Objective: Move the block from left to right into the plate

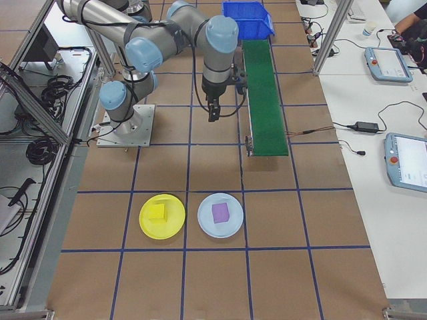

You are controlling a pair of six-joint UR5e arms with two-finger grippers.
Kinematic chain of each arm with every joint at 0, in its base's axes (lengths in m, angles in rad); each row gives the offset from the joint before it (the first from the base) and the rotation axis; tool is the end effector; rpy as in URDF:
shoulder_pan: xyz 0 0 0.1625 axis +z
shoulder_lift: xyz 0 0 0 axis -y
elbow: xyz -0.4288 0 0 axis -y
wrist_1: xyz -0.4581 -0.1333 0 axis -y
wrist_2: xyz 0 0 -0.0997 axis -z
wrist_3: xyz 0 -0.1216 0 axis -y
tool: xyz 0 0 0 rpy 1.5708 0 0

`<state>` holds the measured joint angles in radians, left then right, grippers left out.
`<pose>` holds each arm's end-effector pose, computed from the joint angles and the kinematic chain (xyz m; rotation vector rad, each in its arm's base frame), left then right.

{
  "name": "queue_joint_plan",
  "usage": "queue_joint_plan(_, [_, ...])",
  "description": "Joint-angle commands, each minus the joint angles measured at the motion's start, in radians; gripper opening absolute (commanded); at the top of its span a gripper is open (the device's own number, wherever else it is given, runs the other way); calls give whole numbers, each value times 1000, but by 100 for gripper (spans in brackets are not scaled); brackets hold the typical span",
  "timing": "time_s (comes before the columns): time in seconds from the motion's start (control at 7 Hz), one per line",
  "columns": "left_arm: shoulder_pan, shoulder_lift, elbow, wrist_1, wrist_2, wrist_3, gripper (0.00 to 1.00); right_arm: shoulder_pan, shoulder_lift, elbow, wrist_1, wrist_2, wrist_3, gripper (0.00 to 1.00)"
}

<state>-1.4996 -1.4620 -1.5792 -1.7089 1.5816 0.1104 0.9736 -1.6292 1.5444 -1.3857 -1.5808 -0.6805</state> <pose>-0.0958 -0.5124 0.5094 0.0617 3.1331 0.0604 -0.1823 -0.5030 0.4984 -0.1293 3.0842 0.1336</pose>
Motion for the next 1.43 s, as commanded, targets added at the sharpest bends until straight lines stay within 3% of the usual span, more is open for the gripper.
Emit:
queue_joint_plan(0.0, [1,0,1,0,0,0,100,295,5,-73,-4,-1,384,94])
queue_joint_plan(0.29, [1,0,-1,0,0,0,100,538,32,-93,-42,37,745,100])
queue_joint_plan(0.57, [1,0,-1,0,0,2,100,681,87,-119,-114,39,881,100])
queue_joint_plan(1.29, [4,0,1,3,0,6,100,645,95,-123,-96,21,716,99])
